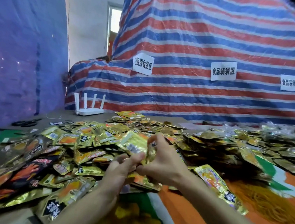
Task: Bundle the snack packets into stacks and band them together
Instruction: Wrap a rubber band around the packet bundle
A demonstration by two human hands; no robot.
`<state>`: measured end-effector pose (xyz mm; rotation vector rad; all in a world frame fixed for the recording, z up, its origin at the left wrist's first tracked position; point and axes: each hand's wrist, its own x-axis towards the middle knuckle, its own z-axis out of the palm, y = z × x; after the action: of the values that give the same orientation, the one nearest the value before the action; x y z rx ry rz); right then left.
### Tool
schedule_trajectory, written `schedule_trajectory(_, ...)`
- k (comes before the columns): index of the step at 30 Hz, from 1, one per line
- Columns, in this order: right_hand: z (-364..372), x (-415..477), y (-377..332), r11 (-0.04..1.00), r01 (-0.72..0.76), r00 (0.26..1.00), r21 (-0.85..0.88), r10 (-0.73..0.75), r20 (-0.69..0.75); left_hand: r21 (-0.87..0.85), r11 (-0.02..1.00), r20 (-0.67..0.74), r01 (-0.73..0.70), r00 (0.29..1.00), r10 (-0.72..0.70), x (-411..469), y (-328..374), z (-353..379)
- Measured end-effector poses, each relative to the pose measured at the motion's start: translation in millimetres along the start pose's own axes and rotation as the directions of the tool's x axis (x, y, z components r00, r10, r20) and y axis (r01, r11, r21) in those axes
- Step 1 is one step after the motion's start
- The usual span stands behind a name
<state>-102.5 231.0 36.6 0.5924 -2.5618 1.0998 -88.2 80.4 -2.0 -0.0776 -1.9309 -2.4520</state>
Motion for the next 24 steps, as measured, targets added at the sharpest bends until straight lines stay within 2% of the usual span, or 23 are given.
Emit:
schedule_trajectory(2,-31.8,17.4,4.9,0.995,-0.065,0.996,-0.076,0.06,-0.073,0.137,0.987,-0.058,-0.08,0.994,0.089,7.3,5.1,4.4)
schedule_trajectory(4,-66.0,43.3,12.9,0.966,-0.15,0.974,-0.211,0.108,-0.197,0.256,0.951,-0.044,-0.17,0.981,0.188,15.3,16.0,11.7)
schedule_trajectory(7,-113.9,87.2,31.9,0.867,-0.36,0.91,-0.344,0.246,-0.334,0.388,0.877,0.073,-0.284,0.958,0.278,21.8,29.0,29.4)
schedule_trajectory(12,-151.1,123.9,69.8,0.698,-0.532,0.844,-0.48,0.389,-0.37,0.432,0.81,0.233,-0.397,0.917,0.325,20.7,30.9,56.7)
schedule_trajectory(17,-142.5,135.1,101.7,0.583,-0.563,0.806,-0.586,0.544,-0.234,0.469,0.781,0.265,-0.413,0.909,0.321,21.7,29.7,51.9)
schedule_trajectory(19,-137.1,137.8,105.6,0.523,-0.54,0.801,-0.659,0.56,-0.212,0.523,0.758,0.243,-0.39,0.921,0.305,23.5,27.4,38.2)
schedule_trajectory(22,-125.8,136.8,94.0,0.477,-0.437,0.87,-0.763,0.438,-0.225,0.647,0.677,0.186,-0.35,0.934,0.305,26.5,23.9,7.5)
schedule_trajectory(24,-112.7,132.5,78.2,0.553,-0.354,0.926,-0.755,0.319,-0.2,0.735,0.604,0.145,-0.307,0.942,0.302,27.0,23.9,-16.9)
